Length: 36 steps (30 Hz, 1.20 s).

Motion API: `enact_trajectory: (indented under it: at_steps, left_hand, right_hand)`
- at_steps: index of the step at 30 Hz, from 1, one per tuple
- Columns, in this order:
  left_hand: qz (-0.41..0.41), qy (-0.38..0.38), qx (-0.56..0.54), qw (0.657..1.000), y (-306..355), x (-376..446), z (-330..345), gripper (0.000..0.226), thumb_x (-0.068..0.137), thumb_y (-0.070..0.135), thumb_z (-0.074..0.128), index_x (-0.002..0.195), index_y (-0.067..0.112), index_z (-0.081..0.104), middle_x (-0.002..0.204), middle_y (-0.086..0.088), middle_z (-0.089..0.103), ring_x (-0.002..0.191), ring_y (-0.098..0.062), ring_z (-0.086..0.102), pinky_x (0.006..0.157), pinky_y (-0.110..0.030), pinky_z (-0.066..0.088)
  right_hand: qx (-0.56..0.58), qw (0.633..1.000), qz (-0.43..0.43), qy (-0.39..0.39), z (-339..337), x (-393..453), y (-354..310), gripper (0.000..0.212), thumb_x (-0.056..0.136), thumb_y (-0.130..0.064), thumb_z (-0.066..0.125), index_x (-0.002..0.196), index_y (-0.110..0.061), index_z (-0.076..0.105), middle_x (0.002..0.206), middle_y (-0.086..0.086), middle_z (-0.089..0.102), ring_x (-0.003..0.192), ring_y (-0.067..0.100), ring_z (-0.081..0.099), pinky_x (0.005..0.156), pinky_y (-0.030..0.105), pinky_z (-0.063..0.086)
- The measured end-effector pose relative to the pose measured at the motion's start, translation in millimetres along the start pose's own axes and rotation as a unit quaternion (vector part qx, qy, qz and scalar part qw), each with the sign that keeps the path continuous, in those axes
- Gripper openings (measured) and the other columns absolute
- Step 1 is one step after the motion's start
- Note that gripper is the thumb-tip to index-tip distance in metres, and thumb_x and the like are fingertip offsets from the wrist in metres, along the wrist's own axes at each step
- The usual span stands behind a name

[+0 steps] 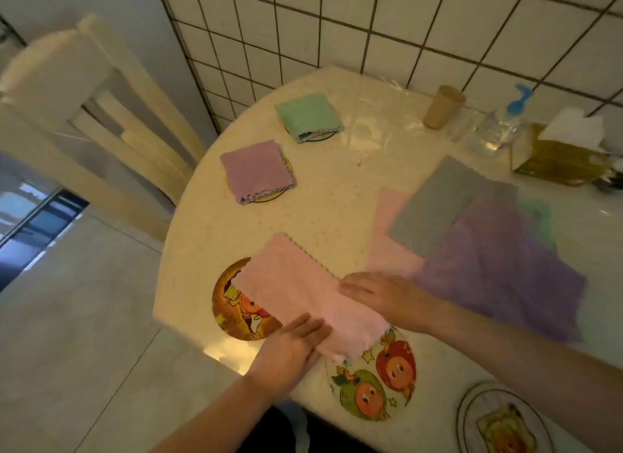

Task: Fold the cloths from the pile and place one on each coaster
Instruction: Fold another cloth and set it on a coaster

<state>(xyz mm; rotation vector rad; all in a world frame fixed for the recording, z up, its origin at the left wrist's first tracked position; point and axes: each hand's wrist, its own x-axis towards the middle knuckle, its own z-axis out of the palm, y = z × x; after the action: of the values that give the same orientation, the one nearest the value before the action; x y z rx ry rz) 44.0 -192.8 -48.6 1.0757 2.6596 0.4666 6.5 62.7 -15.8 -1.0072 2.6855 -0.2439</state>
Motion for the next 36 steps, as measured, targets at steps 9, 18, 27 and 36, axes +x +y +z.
enact_trajectory:
  at_steps: [9,18,27,36]
  left_hand:
    - [-0.231,0.064,-0.408,0.881,1,-8,-11,0.028,0.095,0.030,0.052,0.119,0.033,0.066,0.112,0.017,0.069,0.101,0.000,0.063,0.089,-0.022,0.050]
    - [-0.493,0.201,-0.672,0.515,-25,14,-24,0.033,0.094,0.026,0.058,0.104,-0.004,0.063,0.100,-0.022,0.071,0.087,-0.035,0.071,0.076,-0.047,0.059]
    - [-0.540,0.206,-0.662,0.476,-36,17,-20,0.038,0.095,0.033,0.054,0.100,-0.003,0.063,0.091,-0.023,0.068,0.080,-0.036,0.070,0.065,-0.046,0.060]
    - [-0.564,0.153,-0.602,0.544,-43,8,-28,0.019,0.082,0.015,0.073,0.092,0.001,0.066,0.079,-0.017,0.074,0.067,-0.028,0.072,0.065,-0.042,0.061]
  right_hand:
    - [-0.004,0.977,-0.179,-0.117,18,47,46,0.048,0.089,-0.015,0.051,0.136,-0.022,0.042,0.144,-0.002,0.043,0.130,0.014,0.039,0.107,0.031,0.034]
    - [0.316,0.938,0.142,-0.030,3,110,25,0.035,0.093,-0.038,0.050,0.063,-0.028,0.036,0.055,-0.008,0.041,0.054,0.011,0.041,0.055,0.033,0.030]
    - [0.112,0.968,0.207,-0.081,4,148,10,0.028,0.095,-0.049,0.036,0.085,-0.024,0.042,0.098,0.013,0.065,0.092,0.033,0.061,0.064,0.035,0.036]
    - [0.109,0.965,0.232,-0.059,3,154,10,0.028,0.091,-0.049,0.044,0.081,-0.022,0.046,0.087,0.004,0.065,0.085,0.029,0.061,0.063,0.034,0.040]
